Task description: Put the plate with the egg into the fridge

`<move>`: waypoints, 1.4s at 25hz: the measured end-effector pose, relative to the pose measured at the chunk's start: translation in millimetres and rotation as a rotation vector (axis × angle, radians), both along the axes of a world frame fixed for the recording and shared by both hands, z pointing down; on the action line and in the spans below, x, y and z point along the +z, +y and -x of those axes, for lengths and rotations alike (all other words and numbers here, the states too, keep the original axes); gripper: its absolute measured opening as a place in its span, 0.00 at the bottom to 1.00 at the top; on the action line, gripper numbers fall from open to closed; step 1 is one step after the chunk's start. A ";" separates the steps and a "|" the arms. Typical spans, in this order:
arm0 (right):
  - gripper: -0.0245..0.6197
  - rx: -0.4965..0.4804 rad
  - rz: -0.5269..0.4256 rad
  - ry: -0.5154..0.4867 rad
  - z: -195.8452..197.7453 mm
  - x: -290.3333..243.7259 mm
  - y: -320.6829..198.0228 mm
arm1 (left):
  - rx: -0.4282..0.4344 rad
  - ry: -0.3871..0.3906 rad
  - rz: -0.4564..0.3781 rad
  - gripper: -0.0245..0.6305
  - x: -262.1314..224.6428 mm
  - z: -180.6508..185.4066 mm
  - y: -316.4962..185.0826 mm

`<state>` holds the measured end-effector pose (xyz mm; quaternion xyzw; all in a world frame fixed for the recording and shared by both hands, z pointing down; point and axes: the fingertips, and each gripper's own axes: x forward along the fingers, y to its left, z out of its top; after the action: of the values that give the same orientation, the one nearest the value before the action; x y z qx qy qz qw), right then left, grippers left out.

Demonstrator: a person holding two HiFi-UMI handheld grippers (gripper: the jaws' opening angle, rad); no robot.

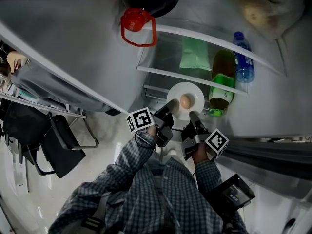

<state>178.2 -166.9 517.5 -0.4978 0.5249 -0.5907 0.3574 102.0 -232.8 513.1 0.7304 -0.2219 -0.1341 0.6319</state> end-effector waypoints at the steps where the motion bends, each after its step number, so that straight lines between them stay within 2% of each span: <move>1: 0.06 0.003 0.004 -0.004 -1.1 1.5 -0.5 | 0.003 -0.005 -0.005 0.08 -0.1 -0.9 -1.1; 12: 0.06 0.022 0.021 -0.036 -3.3 7.1 -16.9 | -0.052 -0.061 0.018 0.08 9.9 -4.8 -20.0; 21: 0.06 0.016 0.012 -0.031 -4.9 11.8 -24.3 | -0.105 -0.023 0.090 0.08 23.8 -5.0 -25.7; 35: 0.10 -0.059 0.013 -0.048 13.7 14.3 -19.8 | -0.146 -0.009 0.108 0.08 23.8 -3.2 -30.3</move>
<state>164.5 -186.7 531.7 -0.4699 0.5269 -0.6162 0.3491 105.2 -263.1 536.9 0.6779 -0.2841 -0.1644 0.6578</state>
